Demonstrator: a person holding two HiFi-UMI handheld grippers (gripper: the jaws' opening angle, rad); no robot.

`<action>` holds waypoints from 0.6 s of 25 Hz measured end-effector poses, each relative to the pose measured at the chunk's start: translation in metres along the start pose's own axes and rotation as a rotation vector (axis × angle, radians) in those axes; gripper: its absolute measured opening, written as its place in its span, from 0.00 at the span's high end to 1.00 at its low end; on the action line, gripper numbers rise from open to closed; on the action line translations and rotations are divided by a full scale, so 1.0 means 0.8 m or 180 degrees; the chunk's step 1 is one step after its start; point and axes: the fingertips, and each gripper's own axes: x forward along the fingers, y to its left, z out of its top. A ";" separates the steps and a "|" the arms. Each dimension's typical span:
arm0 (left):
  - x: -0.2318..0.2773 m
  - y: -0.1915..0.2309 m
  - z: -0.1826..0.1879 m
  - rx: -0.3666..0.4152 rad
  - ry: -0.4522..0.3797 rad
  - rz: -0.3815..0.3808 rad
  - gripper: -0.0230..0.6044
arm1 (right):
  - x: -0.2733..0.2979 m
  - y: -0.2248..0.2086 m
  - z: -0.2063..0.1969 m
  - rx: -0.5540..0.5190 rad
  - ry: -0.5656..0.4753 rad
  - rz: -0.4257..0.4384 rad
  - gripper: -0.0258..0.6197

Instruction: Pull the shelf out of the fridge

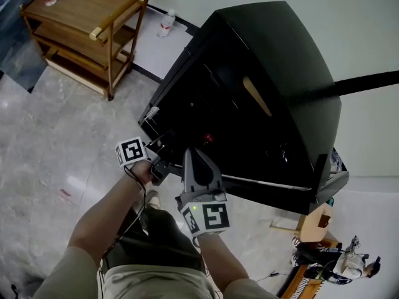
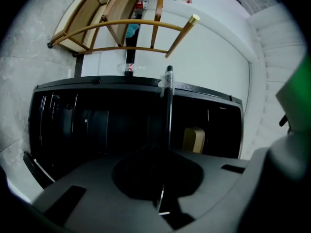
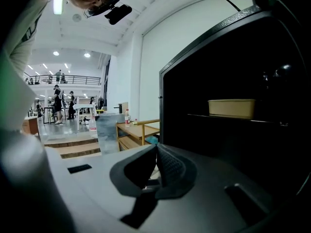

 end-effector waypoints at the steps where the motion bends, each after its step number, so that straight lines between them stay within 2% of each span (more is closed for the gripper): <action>1: -0.006 -0.001 0.000 0.0006 -0.0001 0.0002 0.94 | -0.001 0.005 0.001 0.0000 0.0007 0.0016 0.96; 5: -0.030 0.001 -0.001 0.0042 0.0005 0.0099 0.94 | -0.005 0.021 0.007 -0.0003 0.0027 0.0054 0.96; 13: -0.066 -0.019 -0.006 -0.0043 0.0063 -0.0042 0.94 | -0.015 0.045 0.018 -0.0053 0.0058 0.0091 0.96; 15: -0.078 -0.021 -0.008 0.0047 0.0086 0.0028 0.94 | -0.022 0.049 0.024 -0.0071 0.0058 0.0109 0.96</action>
